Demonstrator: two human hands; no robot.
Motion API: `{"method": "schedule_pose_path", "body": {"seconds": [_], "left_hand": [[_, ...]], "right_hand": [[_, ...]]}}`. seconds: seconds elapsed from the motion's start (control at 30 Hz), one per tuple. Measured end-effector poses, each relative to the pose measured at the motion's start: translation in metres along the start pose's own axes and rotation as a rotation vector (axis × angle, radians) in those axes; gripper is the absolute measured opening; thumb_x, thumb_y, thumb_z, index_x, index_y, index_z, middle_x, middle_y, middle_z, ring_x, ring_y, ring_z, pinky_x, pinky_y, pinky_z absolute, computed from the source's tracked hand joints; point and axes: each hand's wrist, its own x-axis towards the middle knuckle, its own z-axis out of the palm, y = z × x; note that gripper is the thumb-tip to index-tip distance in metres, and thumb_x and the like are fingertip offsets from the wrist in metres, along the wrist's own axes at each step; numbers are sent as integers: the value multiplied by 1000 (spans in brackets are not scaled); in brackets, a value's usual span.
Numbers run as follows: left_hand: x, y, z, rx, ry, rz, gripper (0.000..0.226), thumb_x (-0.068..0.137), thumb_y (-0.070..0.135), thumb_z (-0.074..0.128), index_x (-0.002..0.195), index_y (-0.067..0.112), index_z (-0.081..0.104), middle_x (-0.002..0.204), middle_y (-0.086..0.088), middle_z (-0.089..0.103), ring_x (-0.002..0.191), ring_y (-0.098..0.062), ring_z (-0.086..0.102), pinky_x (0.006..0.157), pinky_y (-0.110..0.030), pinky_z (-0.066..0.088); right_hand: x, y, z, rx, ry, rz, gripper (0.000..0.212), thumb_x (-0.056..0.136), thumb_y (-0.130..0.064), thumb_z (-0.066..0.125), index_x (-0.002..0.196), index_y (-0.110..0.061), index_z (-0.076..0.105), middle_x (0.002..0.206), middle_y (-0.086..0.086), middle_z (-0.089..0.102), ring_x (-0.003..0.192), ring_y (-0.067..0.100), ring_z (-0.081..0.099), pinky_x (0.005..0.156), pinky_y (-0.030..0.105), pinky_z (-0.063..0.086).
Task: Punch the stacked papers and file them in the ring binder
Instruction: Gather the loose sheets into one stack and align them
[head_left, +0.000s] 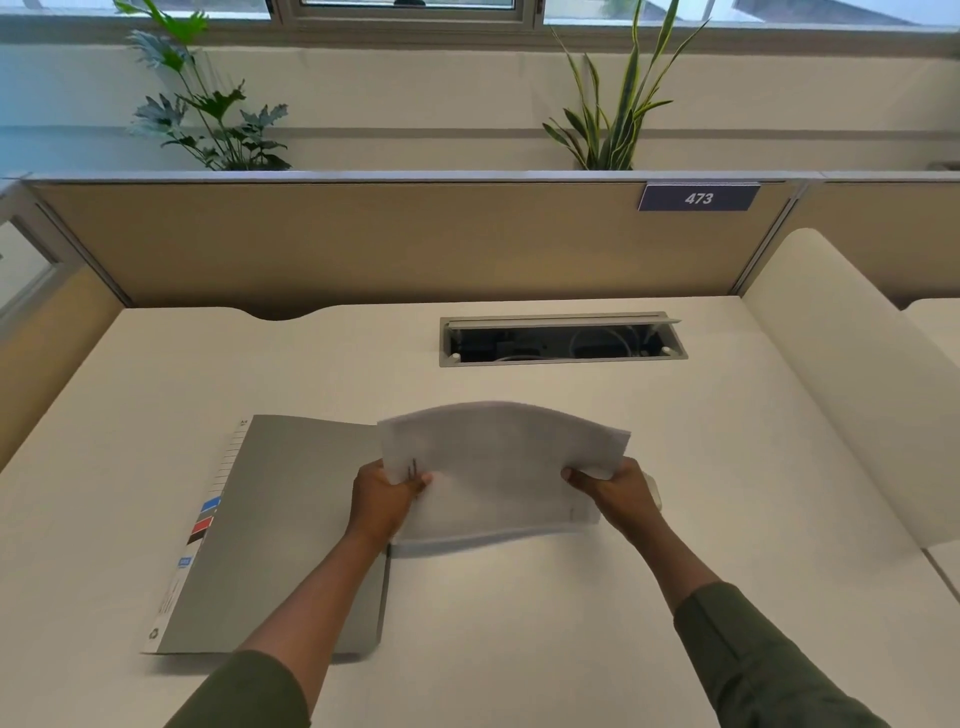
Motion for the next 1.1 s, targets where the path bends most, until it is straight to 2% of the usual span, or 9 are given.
{"method": "schedule_pose_path", "body": {"seconds": [0.17,0.27,0.33,0.37,0.47,0.6,0.83,0.97,1.1], "left_hand": [[6,3,-8,-1,75,-151,17,75,4,78,75,14,64,79,-6,67,73,-26,64,72,-33,53],[3,-2,-9,-116,152,-263,16,76,2,75,82,13,65,85,-8,68,77,-28,65,75,-37,54],[1,-8,-6,-209,202,-333,20,75,0,75,91,9,67,90,-9,68,79,-28,65,75,-38,54],[-1,-12,-5,-252,213,-358,22,75,0,75,94,8,67,91,-9,69,80,-28,65,76,-39,55],[-4,-15,3,-318,223,-404,21,74,0,75,92,8,66,93,-10,70,82,-29,66,77,-42,55],[-13,-20,17,-371,227,-474,17,75,-3,74,85,8,66,90,-12,69,74,-27,63,72,-38,54],[-27,-25,31,-567,154,-588,31,76,-8,72,103,6,65,90,-10,69,79,-29,64,78,-46,54],[-35,-32,37,-654,72,-640,37,79,-5,70,115,4,63,111,-17,68,95,-36,65,79,-49,54],[-40,-34,33,-713,-62,-641,36,81,-2,68,115,6,62,111,-16,69,100,-35,64,83,-49,54]], "right_hand": [[5,-6,-3,-53,-85,53,42,80,-22,78,118,-11,65,113,4,71,100,22,69,80,31,57],[-1,-1,3,-134,-10,122,74,71,-45,83,131,-21,48,120,-1,59,109,19,60,93,39,51],[-3,7,10,-71,15,191,102,53,-61,86,136,-22,41,124,5,61,109,22,63,97,45,51],[-8,9,14,-11,7,216,104,54,-60,86,137,-19,38,123,8,63,107,23,65,96,45,51],[-19,6,30,162,-50,311,72,78,-35,80,133,-14,40,121,9,66,100,23,70,90,42,53],[-30,-2,56,278,-123,336,41,87,-25,71,121,-12,52,116,8,69,96,24,71,78,37,56],[-36,-2,91,388,-8,357,40,92,-13,62,128,-16,44,121,7,61,104,29,64,69,41,58],[-35,2,100,251,52,292,39,91,-15,60,125,-21,41,121,3,57,108,29,60,86,52,56],[-31,4,92,102,74,197,34,88,-16,60,118,-22,44,123,4,58,108,28,60,95,54,52]]}}
